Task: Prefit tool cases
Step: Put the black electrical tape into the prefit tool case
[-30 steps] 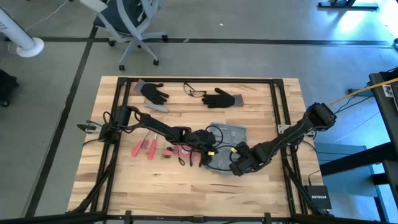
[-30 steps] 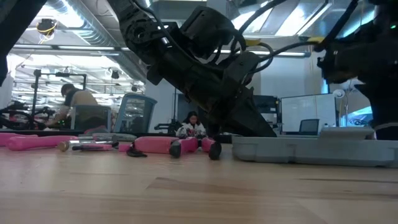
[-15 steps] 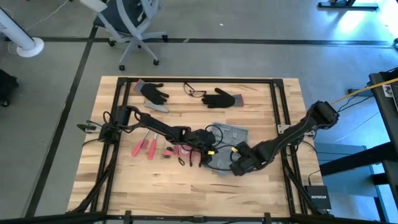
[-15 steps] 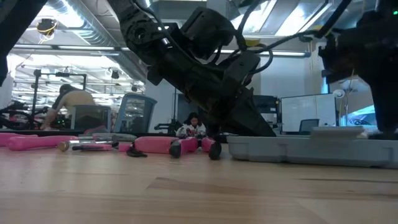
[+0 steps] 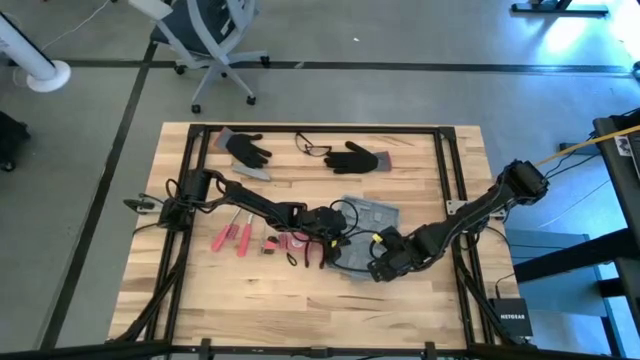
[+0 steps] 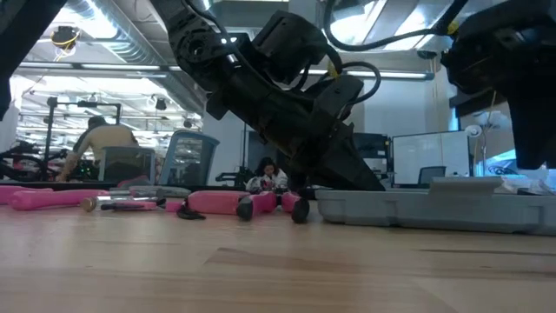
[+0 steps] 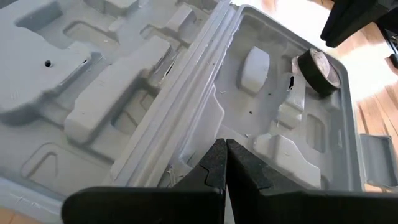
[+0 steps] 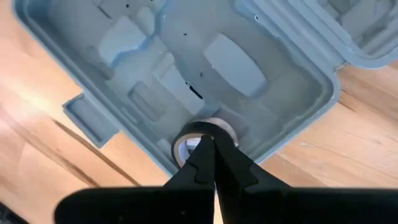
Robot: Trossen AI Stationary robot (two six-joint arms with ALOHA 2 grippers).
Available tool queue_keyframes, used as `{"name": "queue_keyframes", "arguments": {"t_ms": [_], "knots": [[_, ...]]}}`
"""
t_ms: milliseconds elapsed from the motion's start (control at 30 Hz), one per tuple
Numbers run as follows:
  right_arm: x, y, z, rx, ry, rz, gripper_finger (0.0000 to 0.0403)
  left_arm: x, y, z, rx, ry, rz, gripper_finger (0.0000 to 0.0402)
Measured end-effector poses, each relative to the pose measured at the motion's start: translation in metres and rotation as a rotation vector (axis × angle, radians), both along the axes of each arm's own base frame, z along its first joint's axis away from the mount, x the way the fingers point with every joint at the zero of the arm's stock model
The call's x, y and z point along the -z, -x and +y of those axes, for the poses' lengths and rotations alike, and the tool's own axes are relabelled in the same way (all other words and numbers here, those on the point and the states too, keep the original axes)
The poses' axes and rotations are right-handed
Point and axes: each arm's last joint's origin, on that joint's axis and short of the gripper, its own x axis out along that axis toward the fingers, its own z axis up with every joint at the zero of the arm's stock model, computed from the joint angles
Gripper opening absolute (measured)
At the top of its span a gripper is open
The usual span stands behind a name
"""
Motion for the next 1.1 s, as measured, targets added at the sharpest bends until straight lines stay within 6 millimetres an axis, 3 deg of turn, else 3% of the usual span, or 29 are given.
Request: {"name": "queue_keyframes", "arguments": {"t_ms": [200, 533, 900, 1100], "knots": [[0.002, -0.001, 0.0, 0.005, 0.002, 0.007, 0.0, 0.0, 0.0, 0.0, 0.0, 0.0, 0.0, 0.0], [0.023, -0.012, 0.008, 0.001, -0.008, 0.027, 0.0, 0.0, 0.0, 0.0, -0.001, 0.001, 0.001, 0.0], [0.006, -0.005, 0.003, 0.01, -0.008, -0.01, 0.0, 0.0, 0.0, 0.0, 0.0, -0.001, 0.0, 0.0], [0.007, -0.003, 0.002, 0.025, 0.006, 0.012, 0.0, 0.0, 0.0, 0.0, 0.0, 0.0, 0.0, 0.0]]}}
